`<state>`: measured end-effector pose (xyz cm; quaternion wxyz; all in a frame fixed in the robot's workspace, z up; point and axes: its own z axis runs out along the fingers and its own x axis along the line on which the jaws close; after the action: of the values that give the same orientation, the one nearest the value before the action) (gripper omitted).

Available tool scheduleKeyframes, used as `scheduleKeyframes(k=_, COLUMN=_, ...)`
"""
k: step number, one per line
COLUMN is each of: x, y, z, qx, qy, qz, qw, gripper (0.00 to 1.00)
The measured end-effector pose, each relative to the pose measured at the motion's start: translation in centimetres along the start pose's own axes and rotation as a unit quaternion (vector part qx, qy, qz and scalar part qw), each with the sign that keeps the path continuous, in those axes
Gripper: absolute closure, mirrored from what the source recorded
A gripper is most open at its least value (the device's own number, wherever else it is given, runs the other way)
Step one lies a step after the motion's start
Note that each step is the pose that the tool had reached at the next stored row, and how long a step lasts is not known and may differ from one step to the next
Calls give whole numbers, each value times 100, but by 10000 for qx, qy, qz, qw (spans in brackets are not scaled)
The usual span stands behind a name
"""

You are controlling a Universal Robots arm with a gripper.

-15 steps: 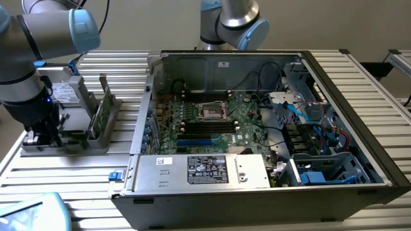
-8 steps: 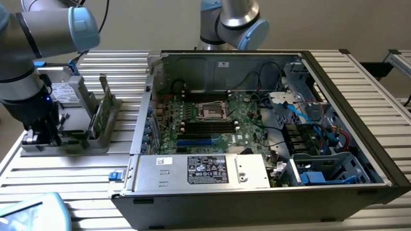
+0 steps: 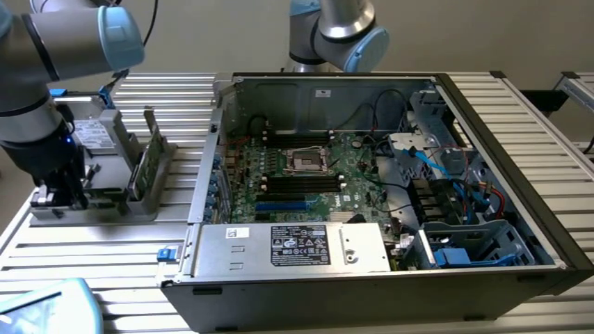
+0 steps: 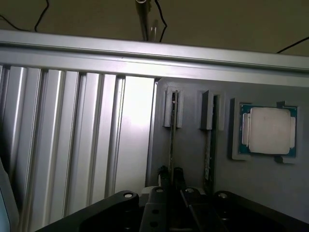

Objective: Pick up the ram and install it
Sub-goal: 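Pick up the ram and move it above insertion slot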

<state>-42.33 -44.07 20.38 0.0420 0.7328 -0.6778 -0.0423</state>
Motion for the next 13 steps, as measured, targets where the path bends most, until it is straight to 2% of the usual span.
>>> scheduleKeyframes(k=13, x=-2, y=10, z=-142, qx=-2, qy=0, qz=-1, qw=10000, gripper=86)
